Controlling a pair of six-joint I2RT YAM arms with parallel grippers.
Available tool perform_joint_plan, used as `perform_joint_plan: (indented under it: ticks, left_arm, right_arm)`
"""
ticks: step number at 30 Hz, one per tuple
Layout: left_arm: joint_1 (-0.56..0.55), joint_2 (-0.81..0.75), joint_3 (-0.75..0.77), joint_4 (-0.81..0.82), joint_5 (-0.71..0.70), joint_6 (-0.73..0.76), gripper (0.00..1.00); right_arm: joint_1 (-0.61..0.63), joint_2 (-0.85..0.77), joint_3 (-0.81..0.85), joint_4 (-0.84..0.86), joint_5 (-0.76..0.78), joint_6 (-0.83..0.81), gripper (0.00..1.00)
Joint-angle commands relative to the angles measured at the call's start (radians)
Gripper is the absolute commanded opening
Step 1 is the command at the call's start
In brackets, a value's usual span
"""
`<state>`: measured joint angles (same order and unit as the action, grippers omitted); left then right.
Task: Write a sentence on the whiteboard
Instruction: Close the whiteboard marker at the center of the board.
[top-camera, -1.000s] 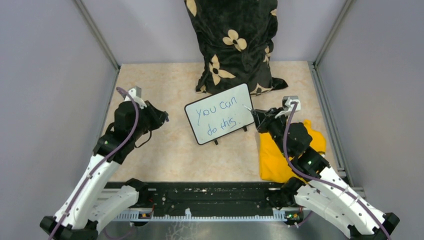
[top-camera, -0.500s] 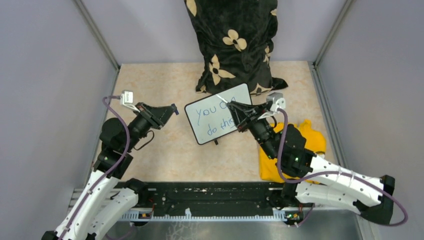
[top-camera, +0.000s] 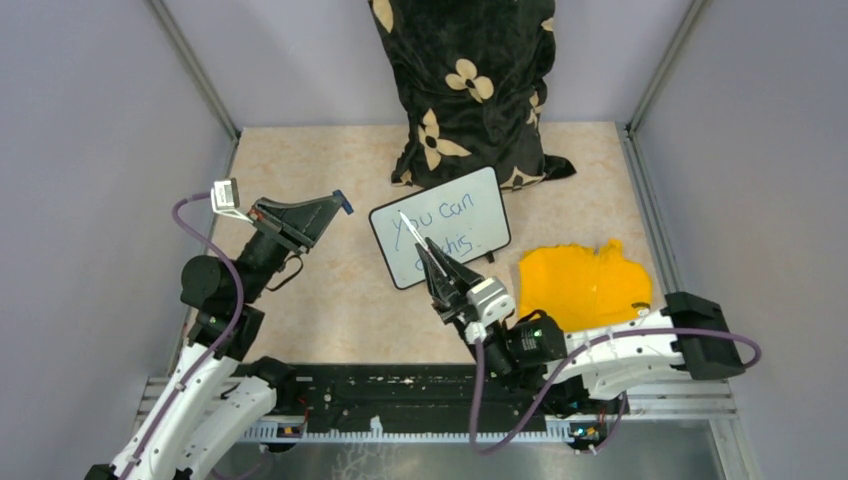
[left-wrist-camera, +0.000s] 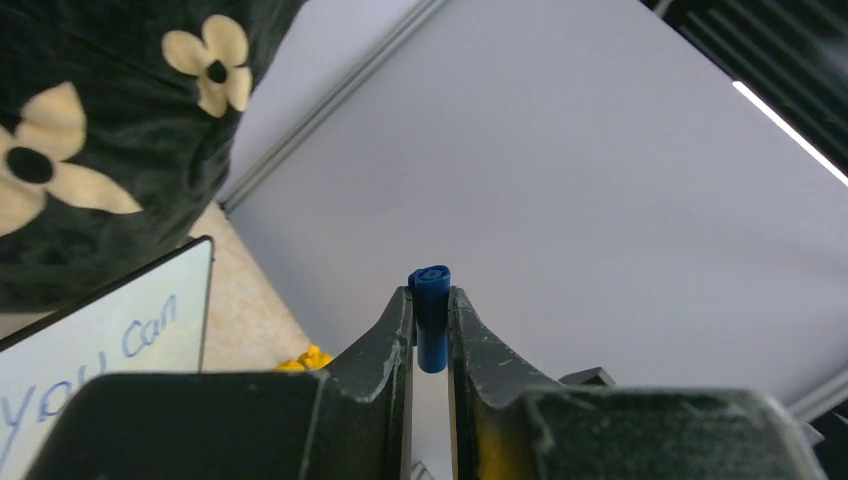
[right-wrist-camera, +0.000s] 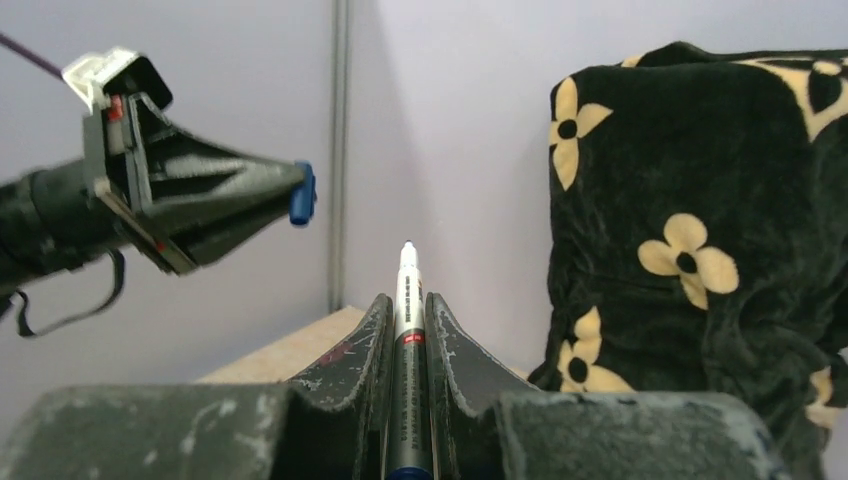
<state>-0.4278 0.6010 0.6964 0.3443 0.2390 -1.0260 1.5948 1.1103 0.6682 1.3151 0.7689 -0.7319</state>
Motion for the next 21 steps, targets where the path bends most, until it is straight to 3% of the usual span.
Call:
perform_joint_plan:
  ticks: [1,9,21]
  left_arm:
    - [-0.002,0.004,-0.005,0.118,0.059,-0.134,0.00]
    - [-0.002,0.077,-0.013,0.274,0.124,-0.271,0.00]
    - [-0.001,0.104,0.027,0.272,0.132,-0.309,0.00]
  right_arm:
    - [0.021,0.084,-0.010,0.358,0.007,-0.263,0.00]
    - [0.021,0.128,-0.034,0.397,-0.063,-0.230,0.00]
    - [0.020,0.041,-0.034,0.236,-0.155,-0.134,0.00]
